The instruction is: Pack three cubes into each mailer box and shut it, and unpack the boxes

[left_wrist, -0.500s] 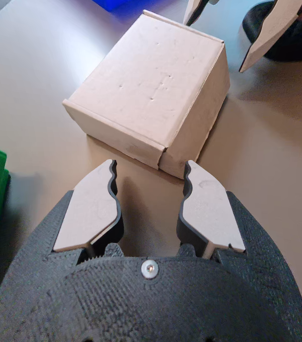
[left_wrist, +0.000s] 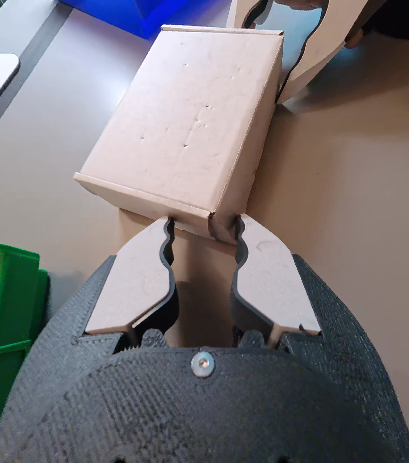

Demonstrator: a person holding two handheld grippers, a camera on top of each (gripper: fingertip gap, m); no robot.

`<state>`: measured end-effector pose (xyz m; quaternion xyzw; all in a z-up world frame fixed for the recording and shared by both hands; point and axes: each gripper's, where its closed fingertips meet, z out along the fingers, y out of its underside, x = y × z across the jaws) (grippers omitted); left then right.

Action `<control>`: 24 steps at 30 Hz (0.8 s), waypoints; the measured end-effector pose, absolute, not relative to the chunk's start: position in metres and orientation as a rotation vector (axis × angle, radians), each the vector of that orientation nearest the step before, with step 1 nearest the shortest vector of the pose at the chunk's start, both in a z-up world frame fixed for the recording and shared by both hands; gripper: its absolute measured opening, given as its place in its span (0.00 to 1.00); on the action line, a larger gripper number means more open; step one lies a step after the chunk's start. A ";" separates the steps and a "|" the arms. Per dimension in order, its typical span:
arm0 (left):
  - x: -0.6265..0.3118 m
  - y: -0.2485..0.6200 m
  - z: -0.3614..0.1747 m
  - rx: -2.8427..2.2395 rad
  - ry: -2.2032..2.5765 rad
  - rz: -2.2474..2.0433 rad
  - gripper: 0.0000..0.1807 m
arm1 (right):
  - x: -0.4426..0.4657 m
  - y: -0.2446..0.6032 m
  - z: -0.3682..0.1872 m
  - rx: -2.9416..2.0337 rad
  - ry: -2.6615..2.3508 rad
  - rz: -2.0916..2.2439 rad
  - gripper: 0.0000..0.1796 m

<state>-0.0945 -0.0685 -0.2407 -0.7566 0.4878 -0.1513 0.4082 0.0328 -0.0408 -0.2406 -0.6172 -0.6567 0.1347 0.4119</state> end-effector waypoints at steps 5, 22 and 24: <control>-0.095 -0.067 -0.240 -1.869 1.228 -0.286 0.24 | 0.033 -0.040 -0.241 -1.534 -1.623 0.268 0.29; -0.096 -0.080 -0.240 -1.733 1.372 -0.291 0.20 | 0.040 -0.050 -0.239 -1.667 -1.617 0.483 0.26; -0.098 -0.084 -0.246 -1.735 1.429 -0.291 0.21 | 0.039 -0.050 -0.240 -1.687 -1.601 0.535 0.22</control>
